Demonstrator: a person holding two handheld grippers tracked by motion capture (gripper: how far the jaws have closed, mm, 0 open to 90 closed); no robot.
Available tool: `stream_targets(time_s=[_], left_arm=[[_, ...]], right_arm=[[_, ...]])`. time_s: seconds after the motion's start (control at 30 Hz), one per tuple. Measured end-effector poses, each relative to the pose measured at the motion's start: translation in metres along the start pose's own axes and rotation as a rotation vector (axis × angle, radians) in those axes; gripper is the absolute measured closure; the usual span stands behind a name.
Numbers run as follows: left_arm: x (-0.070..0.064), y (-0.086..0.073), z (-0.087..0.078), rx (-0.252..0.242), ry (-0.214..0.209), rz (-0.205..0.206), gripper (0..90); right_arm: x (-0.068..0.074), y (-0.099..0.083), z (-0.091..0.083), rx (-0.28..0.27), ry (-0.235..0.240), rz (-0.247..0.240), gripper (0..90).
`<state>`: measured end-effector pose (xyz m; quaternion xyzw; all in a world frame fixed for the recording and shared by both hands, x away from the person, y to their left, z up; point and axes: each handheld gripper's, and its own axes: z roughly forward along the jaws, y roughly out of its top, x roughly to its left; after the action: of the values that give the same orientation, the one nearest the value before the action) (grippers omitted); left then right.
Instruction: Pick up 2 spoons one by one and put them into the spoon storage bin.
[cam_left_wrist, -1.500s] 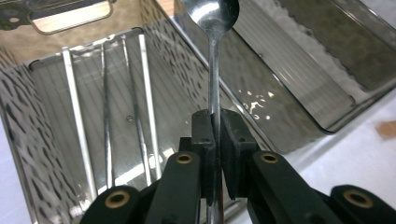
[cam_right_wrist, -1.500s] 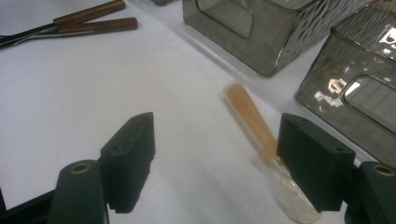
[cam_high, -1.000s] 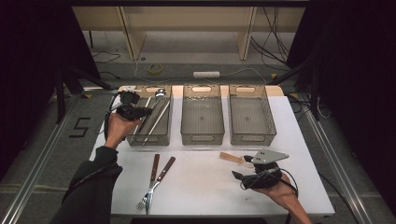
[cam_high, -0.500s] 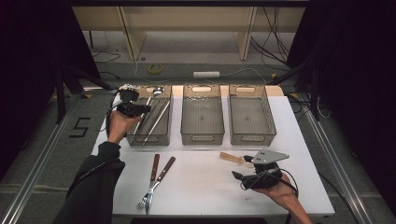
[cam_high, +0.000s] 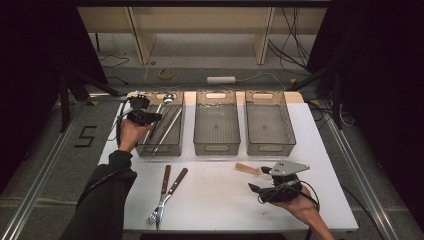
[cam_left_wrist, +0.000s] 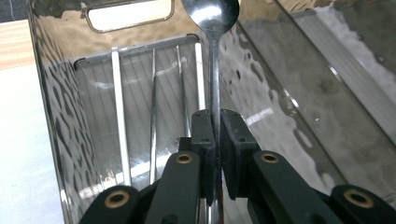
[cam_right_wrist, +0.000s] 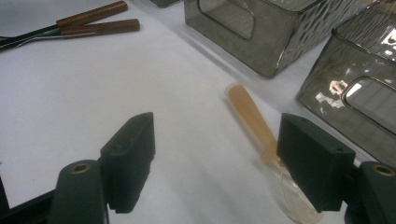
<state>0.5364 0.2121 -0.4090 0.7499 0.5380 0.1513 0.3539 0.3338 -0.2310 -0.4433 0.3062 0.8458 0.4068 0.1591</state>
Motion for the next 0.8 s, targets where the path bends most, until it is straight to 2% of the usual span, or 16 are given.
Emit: stream_targets(time_s=[0.63, 0.8], left_arm=[[0.0026, -0.0028, 0.0094, 0.020, 0.009, -0.020, 83.9], [-0.0031, 0.0017, 0.0075, 0.011, 0.005, -0.012, 83.9]], right_arm=[[0.0015, 0.0005, -0.0006, -0.001, 0.000, -0.005, 29.0], [0.0016, 0.0006, 0.0000, 0.004, 0.002, -0.004, 29.0]])
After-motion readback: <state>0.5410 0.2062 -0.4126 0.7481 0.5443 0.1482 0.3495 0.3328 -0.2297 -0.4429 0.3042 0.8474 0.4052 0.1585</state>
